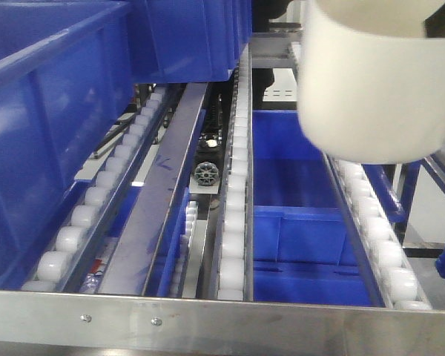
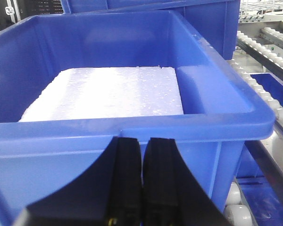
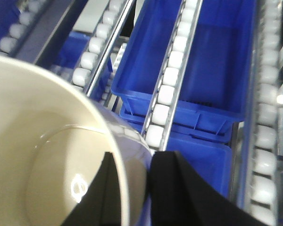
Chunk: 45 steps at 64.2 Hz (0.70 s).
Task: Move white bin to right shelf second layer
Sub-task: 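Lower the white bin with the right gripper onto the second-layer rollers, then open the right gripper and release the bin's rim, withdrawing upward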
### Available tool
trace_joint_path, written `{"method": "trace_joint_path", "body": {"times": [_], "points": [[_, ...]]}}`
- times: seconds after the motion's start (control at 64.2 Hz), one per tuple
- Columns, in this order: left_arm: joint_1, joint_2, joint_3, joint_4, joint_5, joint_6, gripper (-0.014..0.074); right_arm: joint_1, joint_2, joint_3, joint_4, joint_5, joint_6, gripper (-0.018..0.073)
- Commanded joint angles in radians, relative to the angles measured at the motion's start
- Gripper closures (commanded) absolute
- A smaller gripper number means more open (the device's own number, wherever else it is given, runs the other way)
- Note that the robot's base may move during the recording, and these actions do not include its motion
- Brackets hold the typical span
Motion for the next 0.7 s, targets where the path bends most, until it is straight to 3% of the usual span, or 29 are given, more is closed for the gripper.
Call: {"method": "trace_joint_path", "body": {"times": [0.0, 0.685], "points": [[-0.004, -0.014, 0.037, -0.005, -0.084, -0.004, 0.0512, -0.002, 0.051, -0.072, 0.000, -0.119, 0.000, 0.0503], [-0.004, -0.014, 0.037, -0.005, -0.084, -0.004, 0.0512, 0.030, 0.423, -0.167, 0.000, -0.144, 0.001, 0.0503]]}}
